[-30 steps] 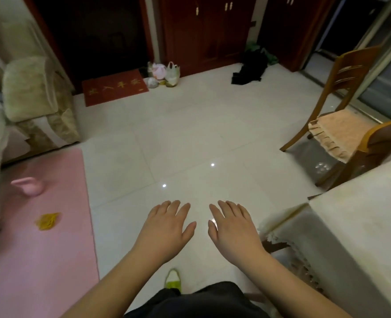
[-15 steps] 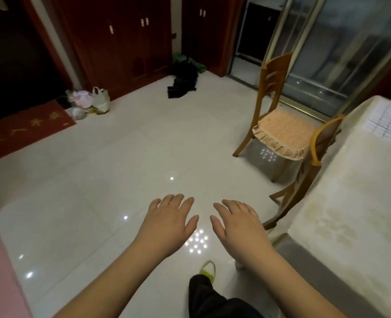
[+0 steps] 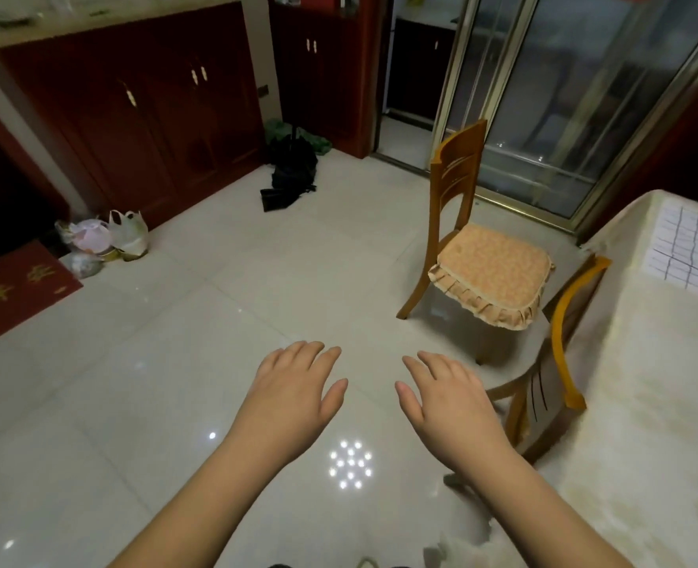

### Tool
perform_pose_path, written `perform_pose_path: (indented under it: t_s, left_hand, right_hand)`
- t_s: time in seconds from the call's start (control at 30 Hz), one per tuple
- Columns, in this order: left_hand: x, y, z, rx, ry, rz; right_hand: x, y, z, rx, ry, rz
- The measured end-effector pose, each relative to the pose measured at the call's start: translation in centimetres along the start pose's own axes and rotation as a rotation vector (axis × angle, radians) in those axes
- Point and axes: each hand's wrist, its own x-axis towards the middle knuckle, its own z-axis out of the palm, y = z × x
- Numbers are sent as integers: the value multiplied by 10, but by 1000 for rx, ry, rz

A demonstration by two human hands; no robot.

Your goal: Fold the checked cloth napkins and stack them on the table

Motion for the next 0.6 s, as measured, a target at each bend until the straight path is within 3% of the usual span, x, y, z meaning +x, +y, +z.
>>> perform_pose_path:
  t_s: [0.33,0.6]
  left_hand:
    - [145,-106,-6,-49,-5,-67]
    - [263,-196,-21,-4,58,-1]
  right_hand:
    - [184,-48,-36,-36,73,-70]
    - [320,-93,-61,-59,70,-36]
